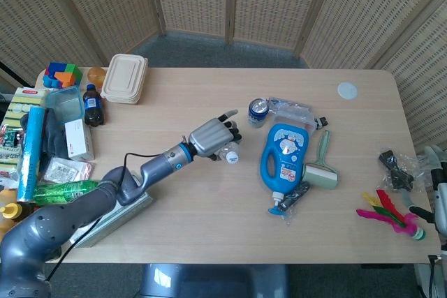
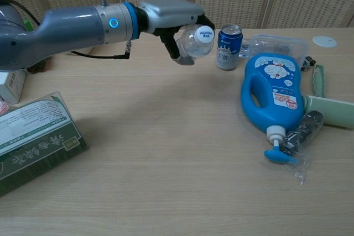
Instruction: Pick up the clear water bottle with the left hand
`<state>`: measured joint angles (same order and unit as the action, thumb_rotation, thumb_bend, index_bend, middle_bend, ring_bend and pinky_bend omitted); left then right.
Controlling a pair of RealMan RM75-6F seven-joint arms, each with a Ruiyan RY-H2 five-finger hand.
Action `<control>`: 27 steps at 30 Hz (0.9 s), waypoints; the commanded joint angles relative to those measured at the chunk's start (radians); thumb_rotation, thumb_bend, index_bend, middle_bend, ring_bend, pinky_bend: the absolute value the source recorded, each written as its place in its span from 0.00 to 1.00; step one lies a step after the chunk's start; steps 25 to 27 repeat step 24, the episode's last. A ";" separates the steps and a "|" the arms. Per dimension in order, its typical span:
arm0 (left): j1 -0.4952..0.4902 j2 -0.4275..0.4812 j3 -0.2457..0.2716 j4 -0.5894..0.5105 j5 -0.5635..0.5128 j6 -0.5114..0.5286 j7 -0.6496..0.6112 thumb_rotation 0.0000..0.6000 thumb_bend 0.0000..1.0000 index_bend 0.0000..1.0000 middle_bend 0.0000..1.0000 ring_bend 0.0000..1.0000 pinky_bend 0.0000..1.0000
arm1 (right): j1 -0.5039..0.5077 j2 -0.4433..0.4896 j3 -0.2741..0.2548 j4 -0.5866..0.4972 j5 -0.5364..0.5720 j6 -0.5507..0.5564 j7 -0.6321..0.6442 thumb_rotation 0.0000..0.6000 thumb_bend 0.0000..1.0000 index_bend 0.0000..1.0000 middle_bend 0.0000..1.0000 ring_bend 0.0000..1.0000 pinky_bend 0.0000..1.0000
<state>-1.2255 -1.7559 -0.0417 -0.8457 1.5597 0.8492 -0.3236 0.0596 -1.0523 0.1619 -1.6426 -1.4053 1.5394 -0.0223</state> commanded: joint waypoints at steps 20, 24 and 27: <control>0.119 0.477 -0.214 -0.640 -0.232 0.082 0.410 1.00 0.32 0.57 0.40 0.25 0.00 | 0.025 -0.041 -0.001 0.020 -0.018 -0.015 0.014 0.87 0.32 0.00 0.00 0.00 0.00; 0.117 0.476 -0.220 -0.642 -0.239 0.073 0.415 1.00 0.32 0.57 0.40 0.25 0.00 | 0.021 -0.036 -0.001 0.018 -0.017 -0.009 0.017 0.87 0.32 0.00 0.00 0.00 0.00; 0.117 0.476 -0.220 -0.642 -0.239 0.073 0.415 1.00 0.32 0.57 0.40 0.25 0.00 | 0.021 -0.036 -0.001 0.018 -0.017 -0.009 0.017 0.87 0.32 0.00 0.00 0.00 0.00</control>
